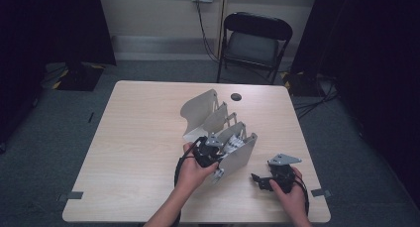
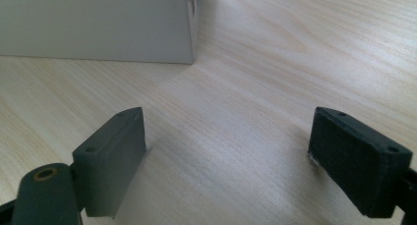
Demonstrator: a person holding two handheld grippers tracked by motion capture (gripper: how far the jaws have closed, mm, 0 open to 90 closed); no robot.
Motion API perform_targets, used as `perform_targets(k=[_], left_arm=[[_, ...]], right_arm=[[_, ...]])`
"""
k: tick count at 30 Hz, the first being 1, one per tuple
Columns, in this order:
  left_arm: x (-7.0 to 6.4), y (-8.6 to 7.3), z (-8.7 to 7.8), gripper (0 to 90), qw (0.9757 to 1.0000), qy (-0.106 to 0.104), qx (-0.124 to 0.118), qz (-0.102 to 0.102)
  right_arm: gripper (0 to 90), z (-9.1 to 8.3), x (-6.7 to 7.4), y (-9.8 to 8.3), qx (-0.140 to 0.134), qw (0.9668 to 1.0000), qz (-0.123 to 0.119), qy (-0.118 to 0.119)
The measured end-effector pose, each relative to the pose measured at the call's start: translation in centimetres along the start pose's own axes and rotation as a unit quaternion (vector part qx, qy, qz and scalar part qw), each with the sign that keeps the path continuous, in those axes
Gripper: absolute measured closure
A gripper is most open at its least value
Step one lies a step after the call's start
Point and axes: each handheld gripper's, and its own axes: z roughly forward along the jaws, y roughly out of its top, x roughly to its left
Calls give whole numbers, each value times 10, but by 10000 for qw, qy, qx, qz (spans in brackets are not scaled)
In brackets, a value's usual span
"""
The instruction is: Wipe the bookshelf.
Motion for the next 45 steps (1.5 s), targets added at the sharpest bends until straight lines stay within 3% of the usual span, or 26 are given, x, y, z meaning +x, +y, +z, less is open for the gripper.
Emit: perform_targets(k=[7,9,13,17,24,27,31,45], left_arm=[[2,-19,12,809,9997,24,230,-121],[3,-24,13,809,9996,-20,150,-237],[3,-23,8,809,9996,-23,113,-270],[2,-9,-9,809,9998,-25,-56,-204],[-7,34,-49,809,9986,91,-506,158],[-10,47,-59,809,9978,97,-623,215],[-7,48,-51,809,9986,22,-498,153],[0,2,-3,809,9998,-99,20,-188]], right_arm=[[135,0,0,0,0,10000,1,0],[135,0,0,0,0,10000,1,0],[135,0,0,0,0,10000,2,0],[135,0,0,0,1,10000,1,0],[135,0,0,0,0,10000,2,0],[135,0,0,0,0,10000,0,-1],[135,0,0,0,1,10000,1,0],[135,0,0,0,0,10000,2,0]])
